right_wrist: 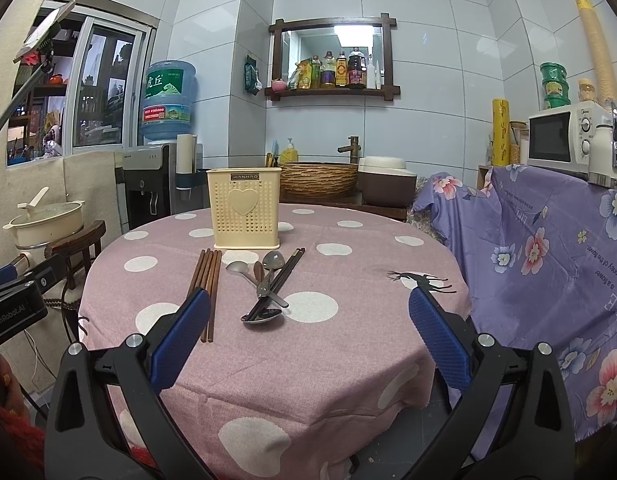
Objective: Organize utensils
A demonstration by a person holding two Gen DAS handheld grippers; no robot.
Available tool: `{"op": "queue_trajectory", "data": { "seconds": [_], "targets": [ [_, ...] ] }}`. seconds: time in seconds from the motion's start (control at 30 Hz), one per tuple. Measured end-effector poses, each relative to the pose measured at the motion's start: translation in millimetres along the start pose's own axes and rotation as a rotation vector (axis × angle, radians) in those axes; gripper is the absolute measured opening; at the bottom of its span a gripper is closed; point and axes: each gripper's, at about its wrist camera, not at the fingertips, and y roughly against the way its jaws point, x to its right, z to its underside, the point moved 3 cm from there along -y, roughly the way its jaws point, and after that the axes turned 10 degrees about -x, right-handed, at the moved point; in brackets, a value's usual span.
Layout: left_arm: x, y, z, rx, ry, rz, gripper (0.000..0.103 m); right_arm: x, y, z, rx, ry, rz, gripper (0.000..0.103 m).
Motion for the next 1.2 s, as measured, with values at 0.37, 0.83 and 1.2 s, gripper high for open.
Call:
{"op": "queue_trajectory", "data": {
  "seconds": [0.37,0.83,1.2],
  "targets": [
    [4.7,-0.5,-1.7,-0.009,-0.004,0.001,0.098,-0.2,-1.1,0.4,-0.002,0.000,0.000,0.098],
    [4.3,-0.4,-1.9,-0.010,-0.003,0.001,0.098,-0.3,-2.5,0.8,-0.006,0.001,-0.002,0.098],
    [4.3,-0.3,-2.5,-0.011,-0.002,0.001,0.098,-0.2,-4.7,4.4,-0.007,0.001,-0.003,0.098]
  ]
}}
